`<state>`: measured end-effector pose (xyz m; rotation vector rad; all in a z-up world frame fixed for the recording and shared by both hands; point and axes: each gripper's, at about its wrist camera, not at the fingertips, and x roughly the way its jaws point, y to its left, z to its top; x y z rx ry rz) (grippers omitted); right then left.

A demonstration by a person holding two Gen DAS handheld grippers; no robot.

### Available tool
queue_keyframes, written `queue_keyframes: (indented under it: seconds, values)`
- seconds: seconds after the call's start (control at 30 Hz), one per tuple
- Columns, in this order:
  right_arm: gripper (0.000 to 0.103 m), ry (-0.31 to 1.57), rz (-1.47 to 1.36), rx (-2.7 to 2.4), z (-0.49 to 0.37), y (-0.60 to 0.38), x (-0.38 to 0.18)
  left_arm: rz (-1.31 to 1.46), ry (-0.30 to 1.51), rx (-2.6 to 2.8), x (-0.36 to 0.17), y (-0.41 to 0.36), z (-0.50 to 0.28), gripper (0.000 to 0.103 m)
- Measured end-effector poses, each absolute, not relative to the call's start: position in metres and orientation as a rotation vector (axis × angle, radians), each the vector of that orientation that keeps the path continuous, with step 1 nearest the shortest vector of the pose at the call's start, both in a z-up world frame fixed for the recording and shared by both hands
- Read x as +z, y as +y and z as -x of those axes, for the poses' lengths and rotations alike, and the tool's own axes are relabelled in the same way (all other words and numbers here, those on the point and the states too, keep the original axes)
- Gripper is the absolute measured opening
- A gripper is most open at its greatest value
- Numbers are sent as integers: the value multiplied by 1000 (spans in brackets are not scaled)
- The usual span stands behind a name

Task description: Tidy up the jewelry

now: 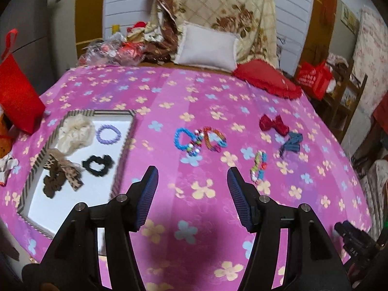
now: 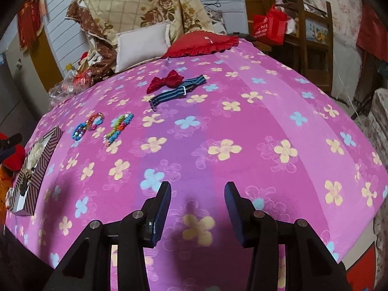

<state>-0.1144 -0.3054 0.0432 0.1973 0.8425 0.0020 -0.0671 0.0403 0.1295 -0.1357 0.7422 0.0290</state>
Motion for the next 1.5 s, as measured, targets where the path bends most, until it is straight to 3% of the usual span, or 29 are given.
queue_keyframes:
  seconds: [0.8, 1.03, 1.3, 1.5]
  values:
    - [44, 831, -171, 19, 64, -318, 31, 48, 865, 34, 91, 5, 29, 59]
    - [44, 827, -163, 53, 42, -299, 27, 67, 947, -7, 70, 2, -17, 59]
    - [44, 838, -146, 77, 34, -290, 25, 18, 1023, -170, 38, -52, -72, 59]
    - [45, 849, -168, 82, 31, -293, 21, 10, 1049, -250, 22, -73, -96, 50]
